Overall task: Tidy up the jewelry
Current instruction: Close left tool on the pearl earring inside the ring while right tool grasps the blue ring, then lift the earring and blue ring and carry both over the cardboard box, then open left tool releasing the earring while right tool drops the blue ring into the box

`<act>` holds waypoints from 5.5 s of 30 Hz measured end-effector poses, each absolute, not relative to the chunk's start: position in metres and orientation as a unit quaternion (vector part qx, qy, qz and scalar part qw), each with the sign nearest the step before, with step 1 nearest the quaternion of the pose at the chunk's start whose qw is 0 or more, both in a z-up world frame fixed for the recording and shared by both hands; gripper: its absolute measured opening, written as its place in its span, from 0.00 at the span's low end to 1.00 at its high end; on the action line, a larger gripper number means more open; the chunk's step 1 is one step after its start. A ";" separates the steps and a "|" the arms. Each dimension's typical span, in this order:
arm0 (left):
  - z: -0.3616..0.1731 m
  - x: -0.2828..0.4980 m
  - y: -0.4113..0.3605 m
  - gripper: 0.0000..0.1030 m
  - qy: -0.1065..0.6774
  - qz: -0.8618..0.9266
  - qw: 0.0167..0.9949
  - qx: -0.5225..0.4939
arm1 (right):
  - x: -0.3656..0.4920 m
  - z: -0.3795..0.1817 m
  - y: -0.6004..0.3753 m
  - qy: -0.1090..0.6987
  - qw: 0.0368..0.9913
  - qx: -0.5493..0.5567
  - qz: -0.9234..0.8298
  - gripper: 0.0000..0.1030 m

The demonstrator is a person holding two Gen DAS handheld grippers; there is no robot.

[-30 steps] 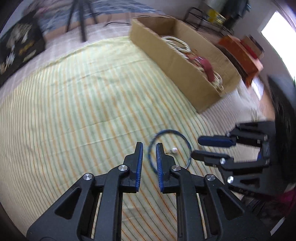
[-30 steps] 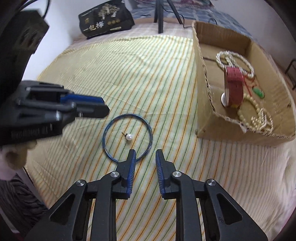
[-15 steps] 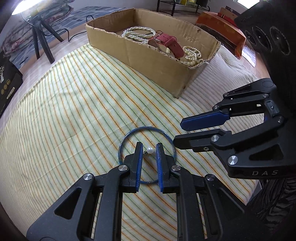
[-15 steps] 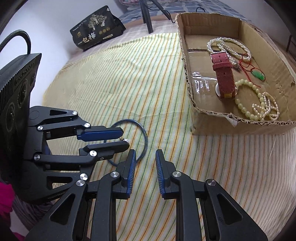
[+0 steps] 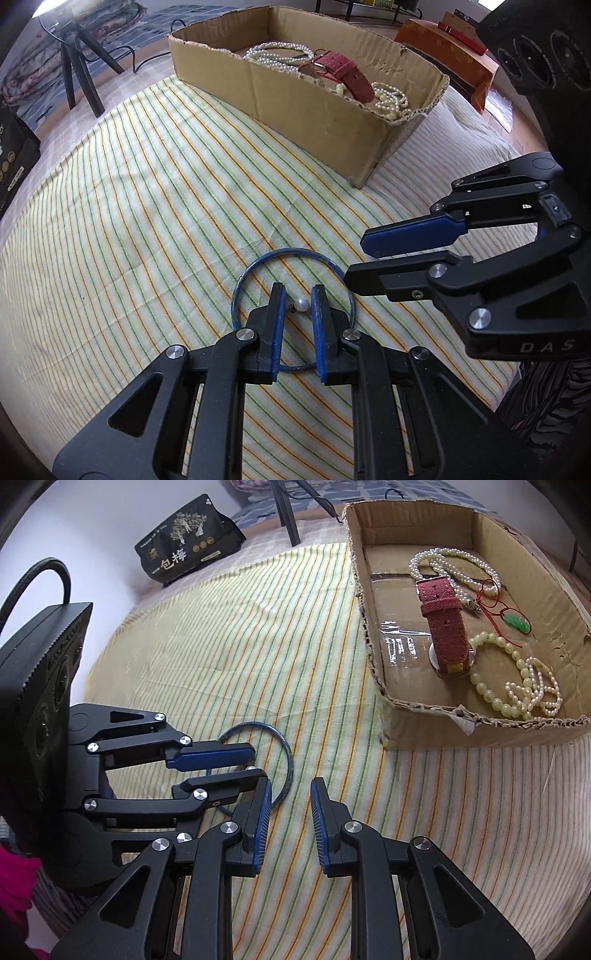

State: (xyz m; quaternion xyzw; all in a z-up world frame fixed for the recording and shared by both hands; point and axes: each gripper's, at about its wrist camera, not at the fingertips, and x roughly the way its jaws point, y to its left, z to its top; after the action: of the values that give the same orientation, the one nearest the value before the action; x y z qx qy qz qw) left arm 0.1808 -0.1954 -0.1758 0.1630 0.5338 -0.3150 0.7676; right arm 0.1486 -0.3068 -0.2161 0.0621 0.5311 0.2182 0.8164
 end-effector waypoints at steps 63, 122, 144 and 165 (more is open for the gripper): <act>-0.082 0.193 -0.158 0.08 0.459 -0.293 0.838 0.034 | 0.096 -0.111 -0.318 0.373 0.918 -0.043 0.129 0.02; -0.081 0.307 -0.248 0.08 0.397 -0.231 0.888 0.003 | 0.203 -0.127 -0.402 0.370 0.929 -0.002 0.015 0.02; -0.086 0.310 -0.249 0.09 0.409 -0.222 0.885 0.006 | 0.200 -0.132 -0.393 0.380 0.924 -0.036 0.019 0.36; -0.059 0.296 -0.226 0.70 0.388 -0.201 0.899 -0.010 | 0.178 -0.109 -0.370 0.345 0.933 -0.107 -0.012 0.67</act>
State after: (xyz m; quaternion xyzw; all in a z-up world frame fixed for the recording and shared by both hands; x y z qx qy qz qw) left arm 0.2962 -0.2259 -0.0591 -0.0100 0.3880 -0.2006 0.8995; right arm 0.1778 -0.3695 -0.1086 -0.1070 0.3446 -0.0119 0.9325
